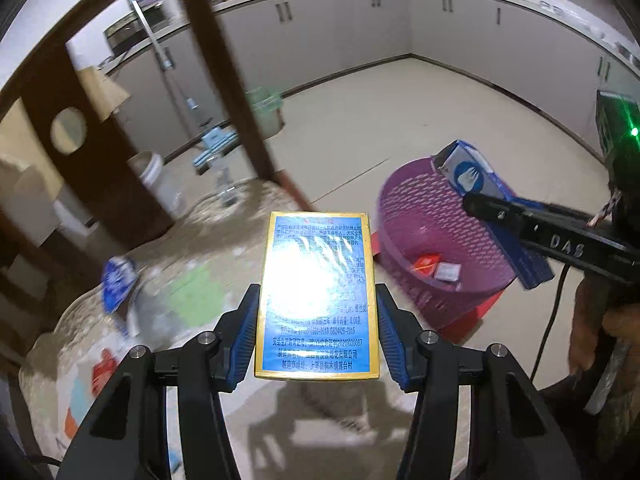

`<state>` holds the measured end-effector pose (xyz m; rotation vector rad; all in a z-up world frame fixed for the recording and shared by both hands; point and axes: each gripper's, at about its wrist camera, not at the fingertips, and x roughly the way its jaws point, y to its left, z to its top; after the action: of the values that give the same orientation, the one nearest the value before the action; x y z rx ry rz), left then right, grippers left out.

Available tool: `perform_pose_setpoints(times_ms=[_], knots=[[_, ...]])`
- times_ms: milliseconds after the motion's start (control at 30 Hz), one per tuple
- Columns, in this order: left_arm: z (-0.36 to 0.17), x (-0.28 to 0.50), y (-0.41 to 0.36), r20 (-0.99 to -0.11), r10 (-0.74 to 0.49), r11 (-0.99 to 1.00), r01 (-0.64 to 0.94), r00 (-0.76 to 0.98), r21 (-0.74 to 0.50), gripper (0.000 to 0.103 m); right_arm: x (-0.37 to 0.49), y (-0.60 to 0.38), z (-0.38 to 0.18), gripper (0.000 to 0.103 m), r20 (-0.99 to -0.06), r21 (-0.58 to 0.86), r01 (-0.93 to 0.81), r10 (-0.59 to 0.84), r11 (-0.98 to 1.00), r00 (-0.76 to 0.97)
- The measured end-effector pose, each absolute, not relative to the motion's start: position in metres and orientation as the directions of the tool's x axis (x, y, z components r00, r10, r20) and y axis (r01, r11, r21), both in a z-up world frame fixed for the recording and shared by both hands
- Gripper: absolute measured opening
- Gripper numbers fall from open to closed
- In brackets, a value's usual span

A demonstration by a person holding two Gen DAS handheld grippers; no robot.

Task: Collect trash
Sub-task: 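Carry the leaflet and blue cardboard to the purple wastebasket and release both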

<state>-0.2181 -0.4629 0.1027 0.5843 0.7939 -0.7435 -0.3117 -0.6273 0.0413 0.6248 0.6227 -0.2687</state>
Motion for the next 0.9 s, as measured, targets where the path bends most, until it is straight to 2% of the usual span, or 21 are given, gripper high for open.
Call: perform_pose_setpoints(times_ms=[433, 900], knots=[[0.074, -0.228, -0.552, -0.833, -0.397, 0.532, 0.837, 0.384, 0.132, 0.053, -0.329, -0.662, 0.032, 0.053, -0.618, 0.5, 0.506, -0.119, 0.703, 0.777], [0.058, -0.214, -0.576, -0.852, -0.374, 0.543, 0.831, 0.367, 0.119, 0.053, -0.333, -0.678, 0.024, 0.053, -0.628, 0.517, 0.557, -0.154, 0.649, 0.763]])
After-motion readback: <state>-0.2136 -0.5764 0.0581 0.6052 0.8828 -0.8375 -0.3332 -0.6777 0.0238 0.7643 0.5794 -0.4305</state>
